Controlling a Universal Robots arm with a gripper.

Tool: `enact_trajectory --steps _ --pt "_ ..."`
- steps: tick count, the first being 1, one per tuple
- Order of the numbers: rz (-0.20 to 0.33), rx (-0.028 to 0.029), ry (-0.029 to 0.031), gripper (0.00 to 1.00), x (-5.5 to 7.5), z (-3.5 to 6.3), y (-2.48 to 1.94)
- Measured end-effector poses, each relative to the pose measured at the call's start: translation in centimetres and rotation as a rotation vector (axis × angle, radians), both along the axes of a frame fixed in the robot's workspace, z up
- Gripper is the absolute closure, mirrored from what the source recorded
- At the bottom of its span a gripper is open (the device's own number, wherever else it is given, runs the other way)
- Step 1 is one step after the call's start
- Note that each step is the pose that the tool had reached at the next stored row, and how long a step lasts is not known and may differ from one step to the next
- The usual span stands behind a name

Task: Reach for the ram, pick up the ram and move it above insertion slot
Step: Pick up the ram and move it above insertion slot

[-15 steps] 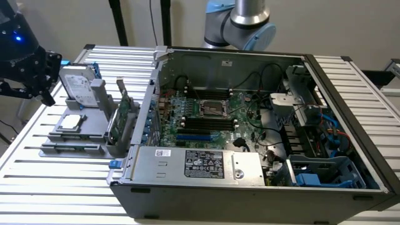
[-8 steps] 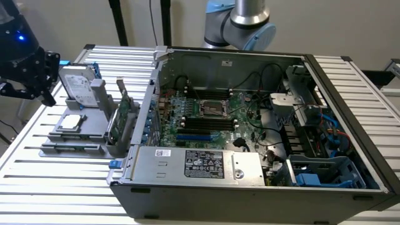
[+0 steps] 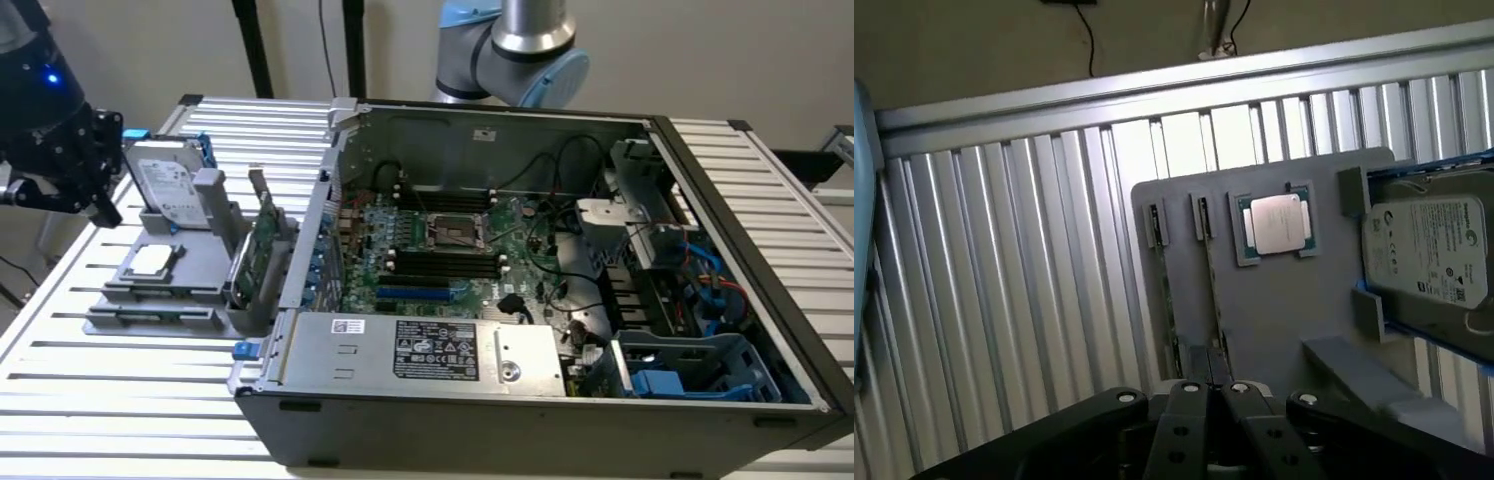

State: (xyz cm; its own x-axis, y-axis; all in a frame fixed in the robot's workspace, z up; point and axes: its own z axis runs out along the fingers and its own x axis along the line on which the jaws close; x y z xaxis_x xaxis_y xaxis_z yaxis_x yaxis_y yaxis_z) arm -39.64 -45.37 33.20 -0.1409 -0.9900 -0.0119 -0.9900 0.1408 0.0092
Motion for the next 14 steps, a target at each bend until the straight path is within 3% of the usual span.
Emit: enact_trajectory --steps 9,14 --pt "0.160 -0.0001 -0.0196 0.89 -0.01 -0.09 -0.02" --pt "0.178 -0.0001 -0.0232 0.89 -0.16 -0.09 -0.38"
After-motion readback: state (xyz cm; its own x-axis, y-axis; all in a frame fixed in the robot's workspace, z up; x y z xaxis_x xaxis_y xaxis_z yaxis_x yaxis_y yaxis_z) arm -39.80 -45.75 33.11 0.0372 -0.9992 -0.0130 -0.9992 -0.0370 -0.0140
